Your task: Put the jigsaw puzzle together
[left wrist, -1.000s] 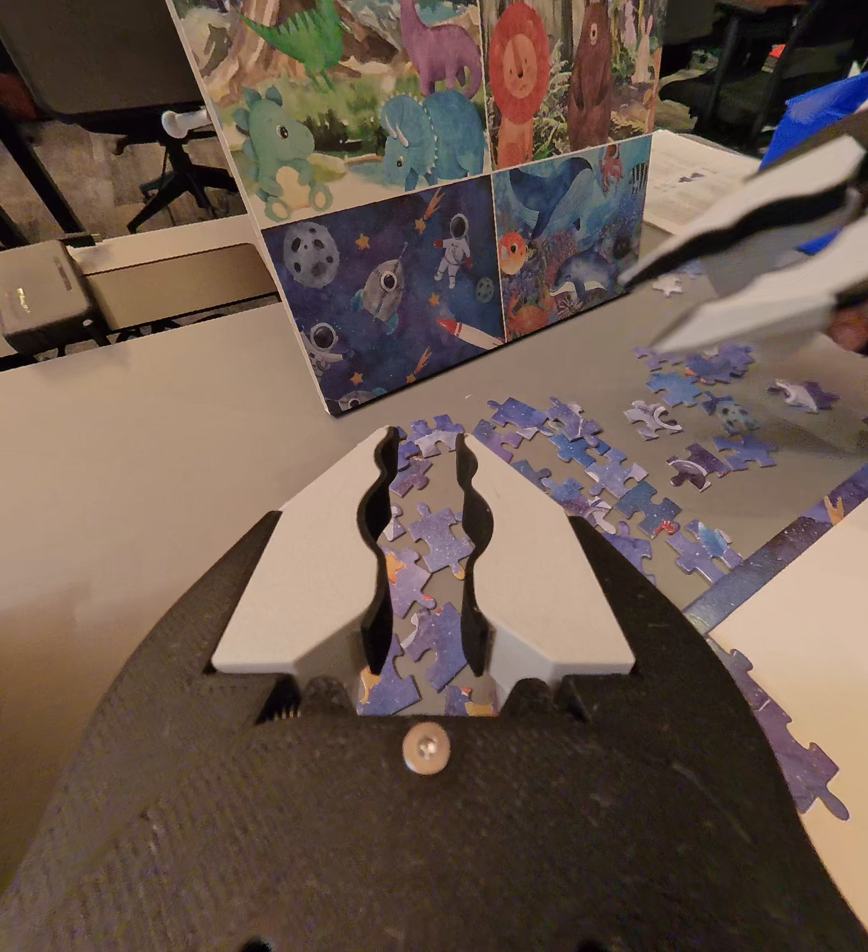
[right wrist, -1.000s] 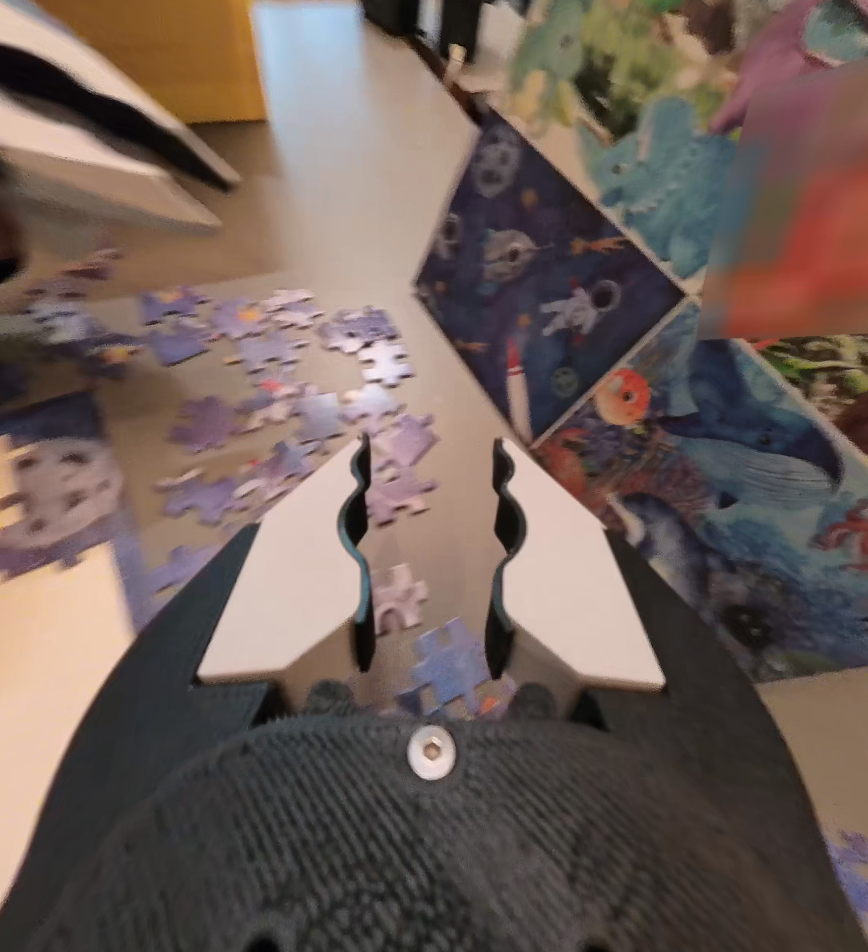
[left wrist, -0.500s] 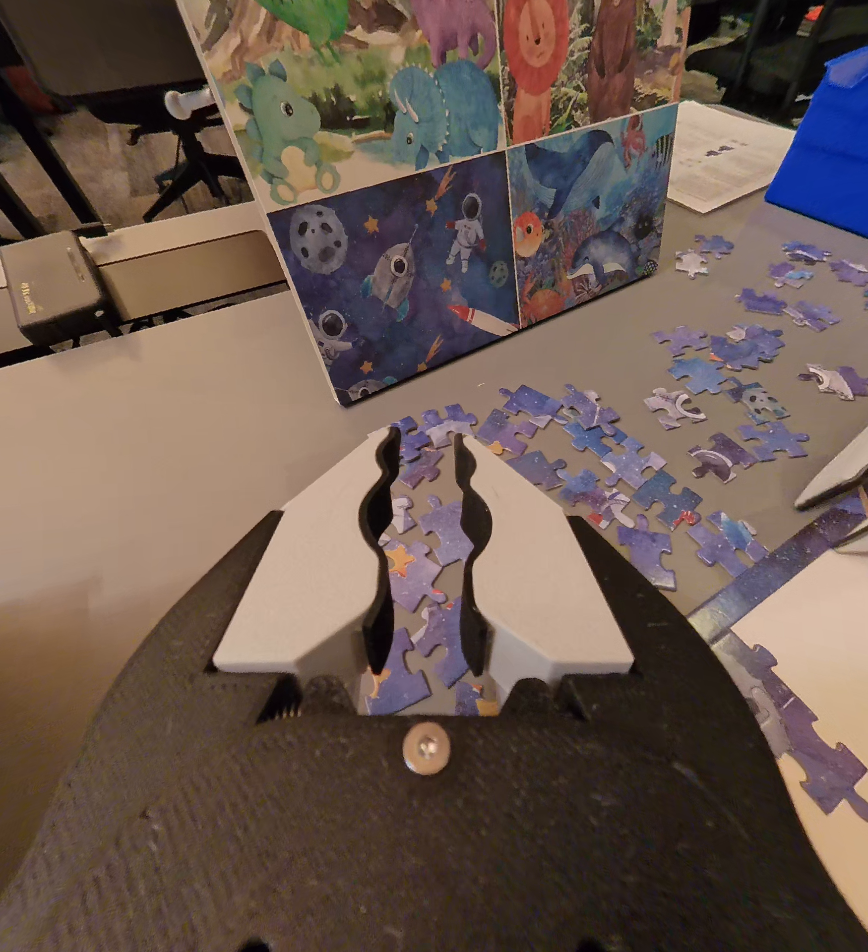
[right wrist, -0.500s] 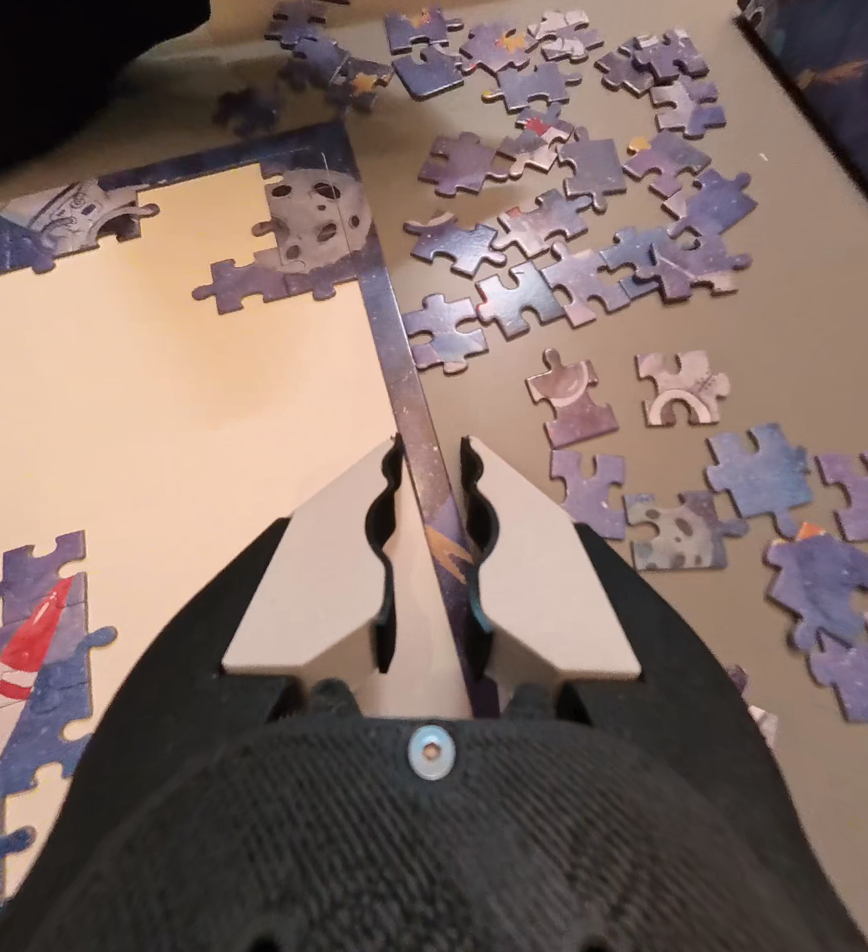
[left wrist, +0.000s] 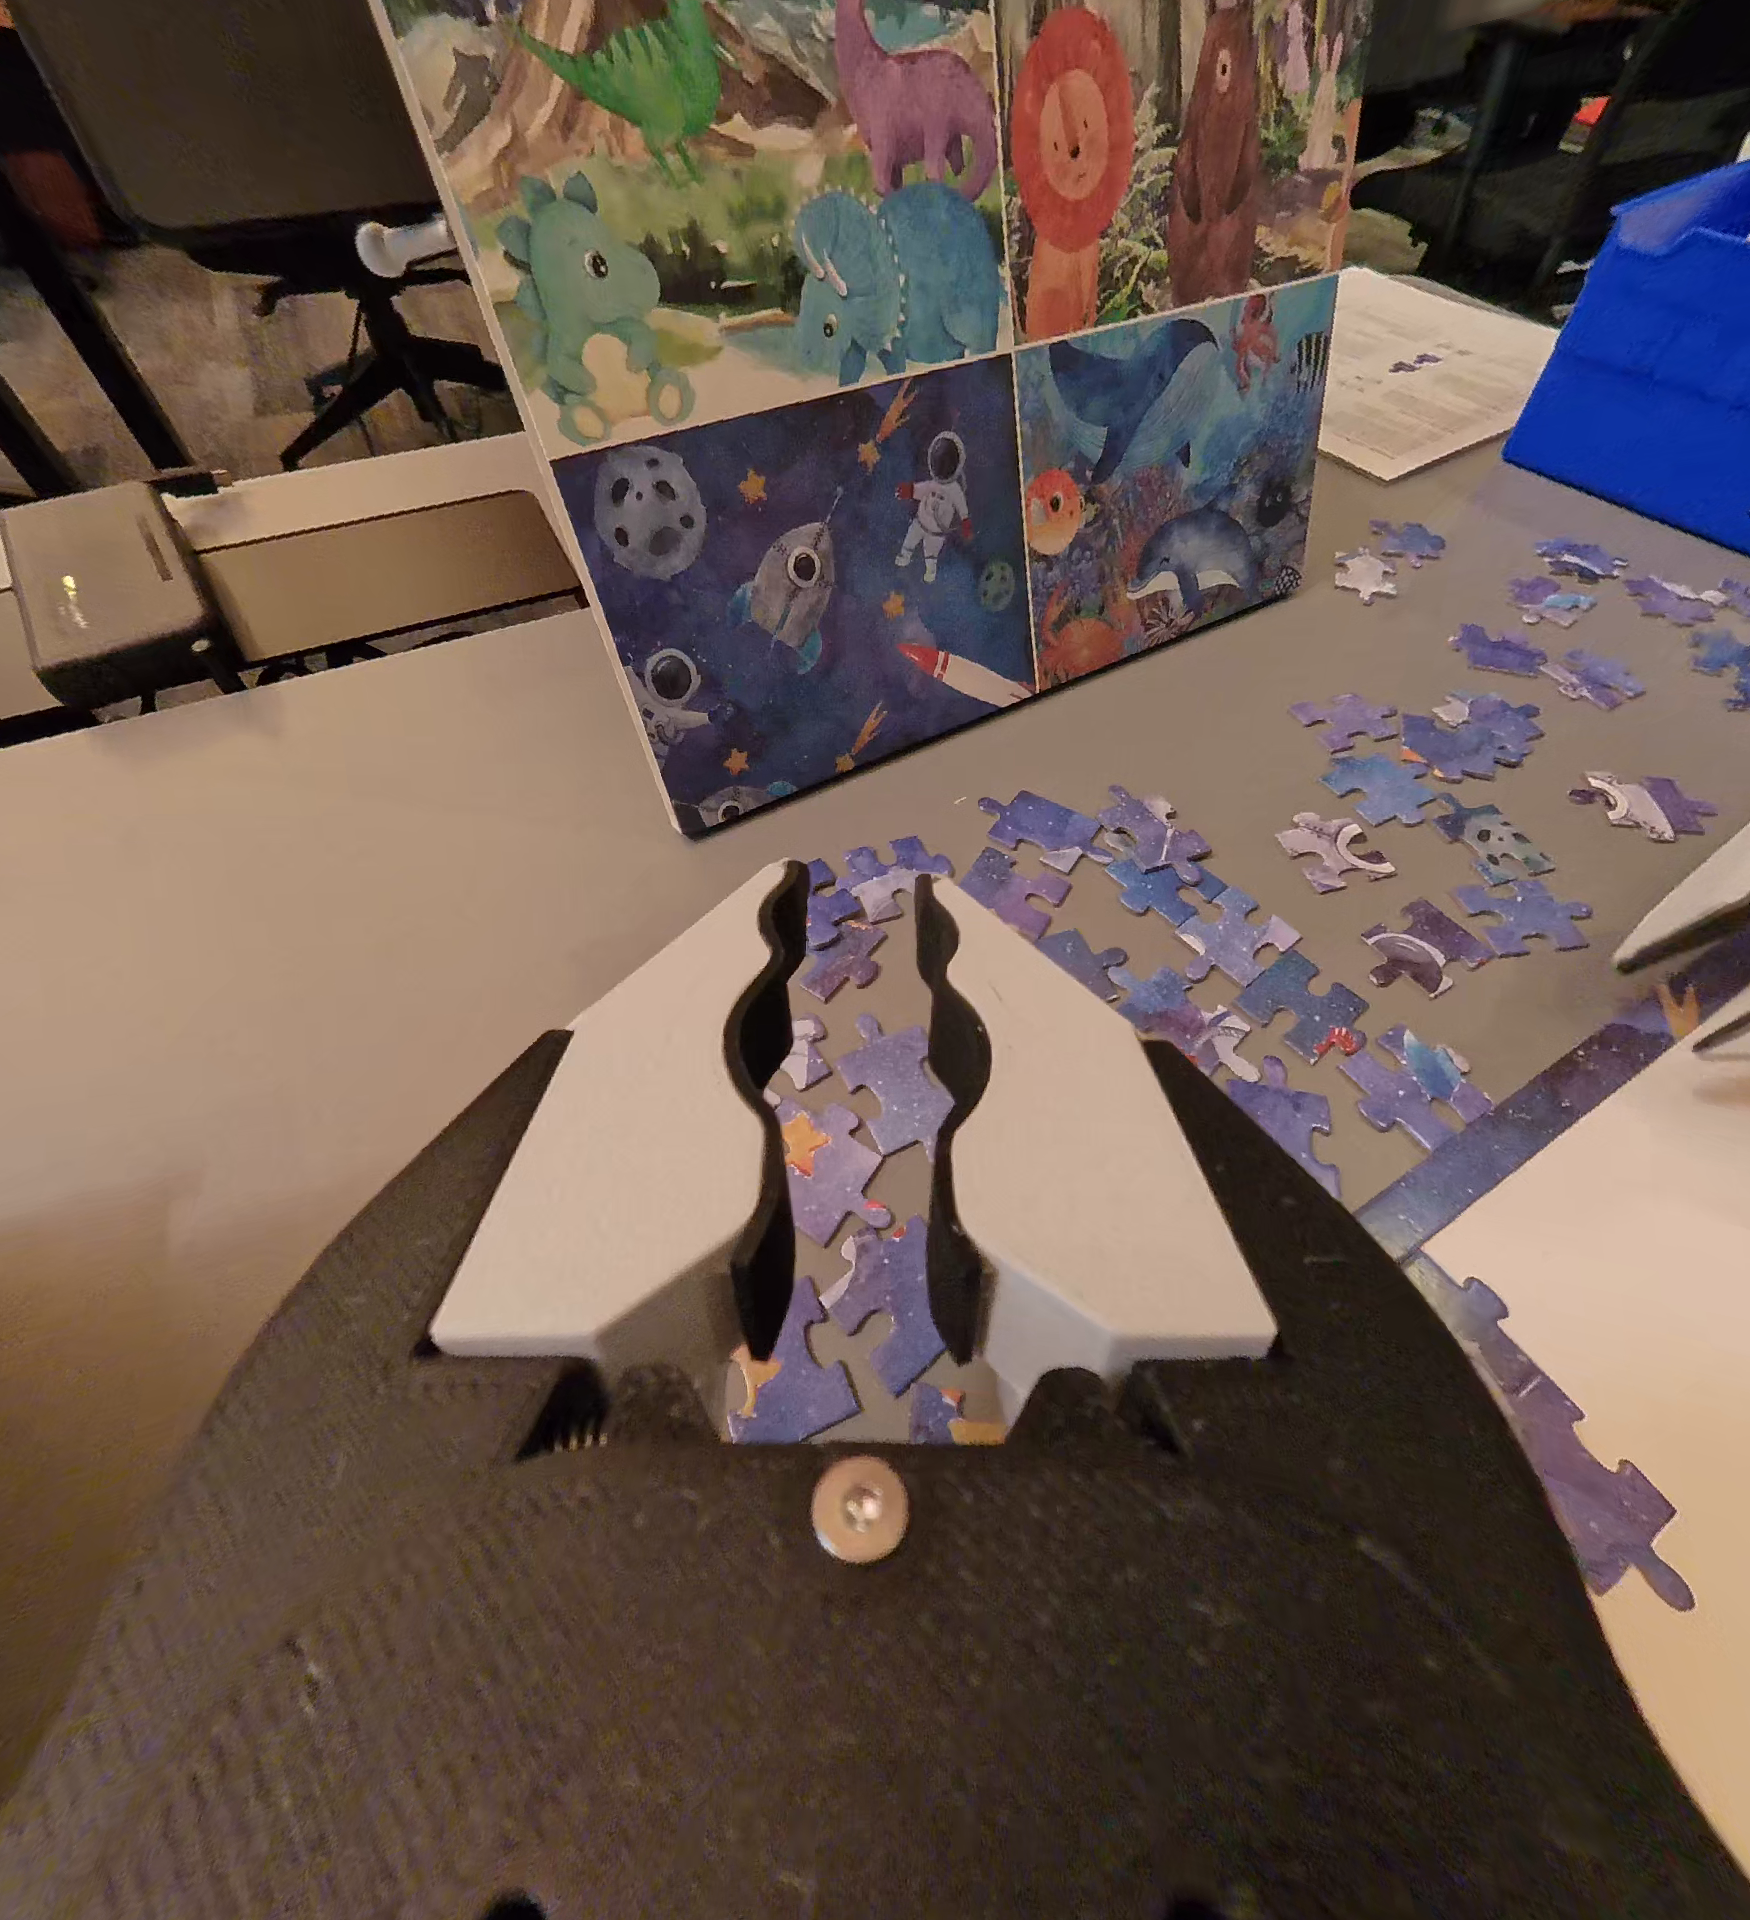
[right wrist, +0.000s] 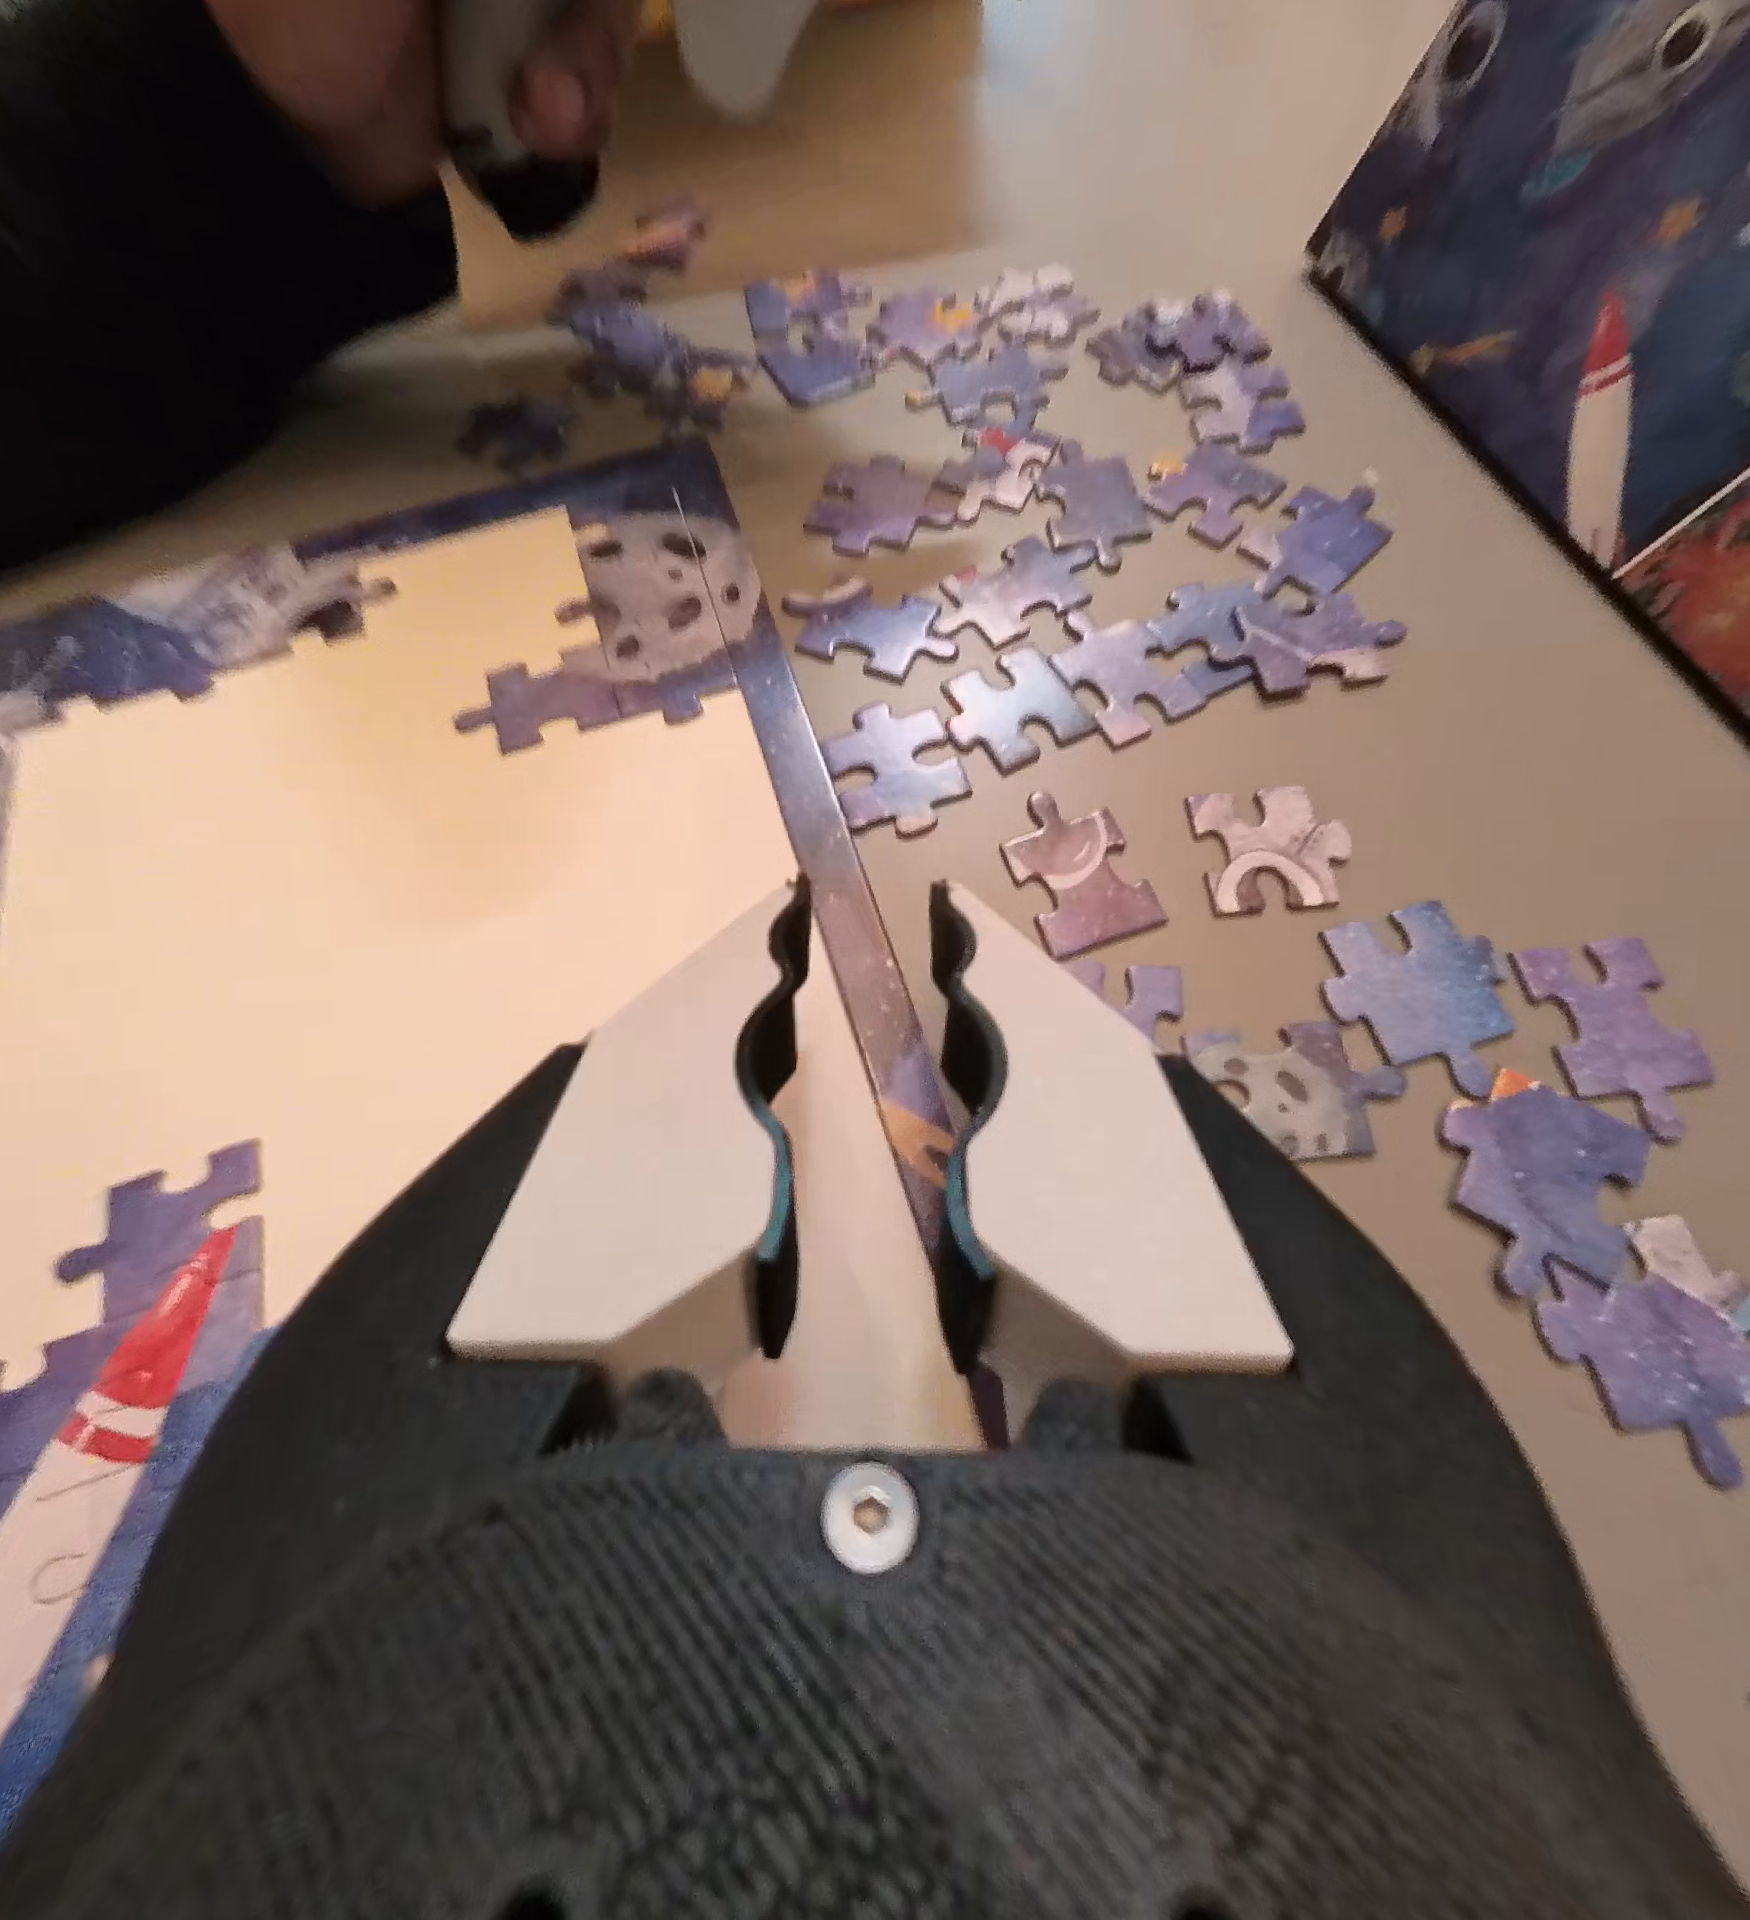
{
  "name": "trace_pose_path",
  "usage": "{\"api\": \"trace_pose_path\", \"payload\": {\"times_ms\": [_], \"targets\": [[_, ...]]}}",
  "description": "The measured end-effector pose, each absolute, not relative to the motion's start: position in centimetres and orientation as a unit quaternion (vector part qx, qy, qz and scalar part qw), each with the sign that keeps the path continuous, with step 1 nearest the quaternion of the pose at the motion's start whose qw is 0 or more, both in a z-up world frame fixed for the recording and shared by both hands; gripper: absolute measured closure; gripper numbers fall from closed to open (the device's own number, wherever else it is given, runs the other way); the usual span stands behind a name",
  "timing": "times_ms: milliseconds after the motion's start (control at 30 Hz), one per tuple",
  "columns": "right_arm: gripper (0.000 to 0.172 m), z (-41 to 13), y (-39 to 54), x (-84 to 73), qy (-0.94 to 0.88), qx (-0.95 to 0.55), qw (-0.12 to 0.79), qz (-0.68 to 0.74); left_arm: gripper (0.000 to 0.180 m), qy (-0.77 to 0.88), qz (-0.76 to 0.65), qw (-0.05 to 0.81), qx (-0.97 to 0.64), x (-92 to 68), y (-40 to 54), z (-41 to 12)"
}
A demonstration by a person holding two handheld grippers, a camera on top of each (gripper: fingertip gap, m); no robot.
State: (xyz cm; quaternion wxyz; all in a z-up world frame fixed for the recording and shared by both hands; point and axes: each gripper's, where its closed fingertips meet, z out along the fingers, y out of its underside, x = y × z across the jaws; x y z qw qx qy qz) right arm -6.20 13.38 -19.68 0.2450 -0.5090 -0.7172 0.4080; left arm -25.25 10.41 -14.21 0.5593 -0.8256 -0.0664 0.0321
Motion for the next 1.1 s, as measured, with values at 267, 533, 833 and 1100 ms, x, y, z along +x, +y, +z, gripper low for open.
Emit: {"api": "trace_pose_path", "payload": {"times_ms": [267, 533, 833, 1100], "targets": [[0.153, -18.4, 15.6, -6.6, -0.675, -0.529, 0.288, 0.426, 0.162, -0.068, 0.02, 0.565, -0.822, -25.0, 10.5, -14.0], [0.156, -18.5, 16.2, -6.9, -0.663, -0.539, 0.303, 0.422, 0.162, -0.067, 0.017, 0.568, -0.82, -24.9, 10.5, -13.8], [0.161, -16.4, 18.3, -6.8, -0.6, -0.556, 0.328, 0.472, 0.161, -0.066, 0.016, 0.567, -0.821, -24.8, 10.5, -13.9], [0.162, -16.1, 19.1, -6.6, -0.583, -0.564, 0.336, 0.479, 0.162, -0.064, 0.016, 0.566, -0.822, -24.8, 10.6, -13.9]]}}
